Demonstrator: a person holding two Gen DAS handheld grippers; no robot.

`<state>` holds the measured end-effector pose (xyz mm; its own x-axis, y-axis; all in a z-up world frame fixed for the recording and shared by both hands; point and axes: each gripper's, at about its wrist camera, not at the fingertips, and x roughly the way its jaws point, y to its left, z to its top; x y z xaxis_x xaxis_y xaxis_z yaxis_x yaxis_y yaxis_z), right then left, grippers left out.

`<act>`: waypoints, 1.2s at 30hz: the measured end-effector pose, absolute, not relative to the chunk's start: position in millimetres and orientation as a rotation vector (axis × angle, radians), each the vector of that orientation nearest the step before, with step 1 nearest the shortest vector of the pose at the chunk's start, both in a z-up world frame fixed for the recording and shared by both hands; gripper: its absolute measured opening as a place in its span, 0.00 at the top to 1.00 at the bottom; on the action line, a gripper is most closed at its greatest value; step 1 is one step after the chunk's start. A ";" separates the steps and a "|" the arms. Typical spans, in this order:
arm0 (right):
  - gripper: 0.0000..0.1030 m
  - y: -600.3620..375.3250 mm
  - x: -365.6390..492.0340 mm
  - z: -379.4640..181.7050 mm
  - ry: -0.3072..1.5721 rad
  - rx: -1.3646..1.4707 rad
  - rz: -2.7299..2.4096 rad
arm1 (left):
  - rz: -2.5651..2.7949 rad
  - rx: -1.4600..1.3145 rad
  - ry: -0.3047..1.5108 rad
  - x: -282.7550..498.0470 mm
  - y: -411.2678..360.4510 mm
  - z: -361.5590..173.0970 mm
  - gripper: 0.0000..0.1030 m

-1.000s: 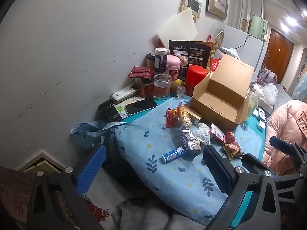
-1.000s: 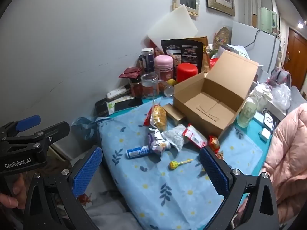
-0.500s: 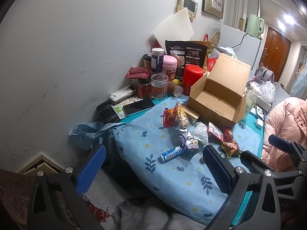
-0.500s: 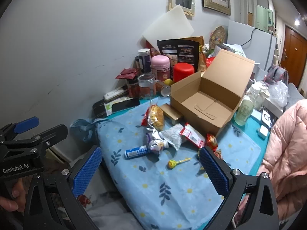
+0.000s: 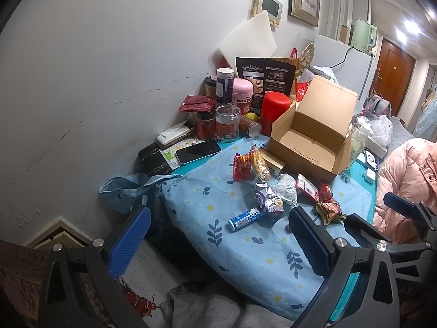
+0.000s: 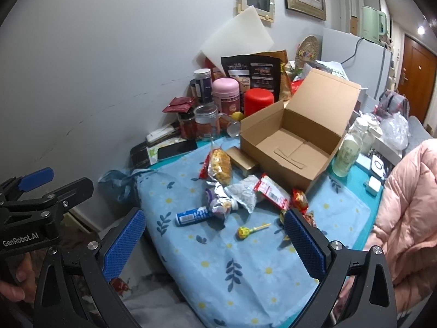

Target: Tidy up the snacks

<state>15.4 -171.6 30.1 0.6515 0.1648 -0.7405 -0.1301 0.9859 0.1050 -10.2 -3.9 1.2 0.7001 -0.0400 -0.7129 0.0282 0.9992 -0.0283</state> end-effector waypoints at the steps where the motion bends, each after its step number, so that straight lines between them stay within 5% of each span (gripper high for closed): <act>1: 0.00 -172.3 15.2 29.8 0.846 0.044 0.166 | -0.039 -0.016 0.795 -11.0 -4.1 0.9 0.00; 36: 0.00 -182.1 24.4 16.8 0.890 0.078 0.168 | -0.094 -0.016 0.804 4.6 -10.4 1.7 0.00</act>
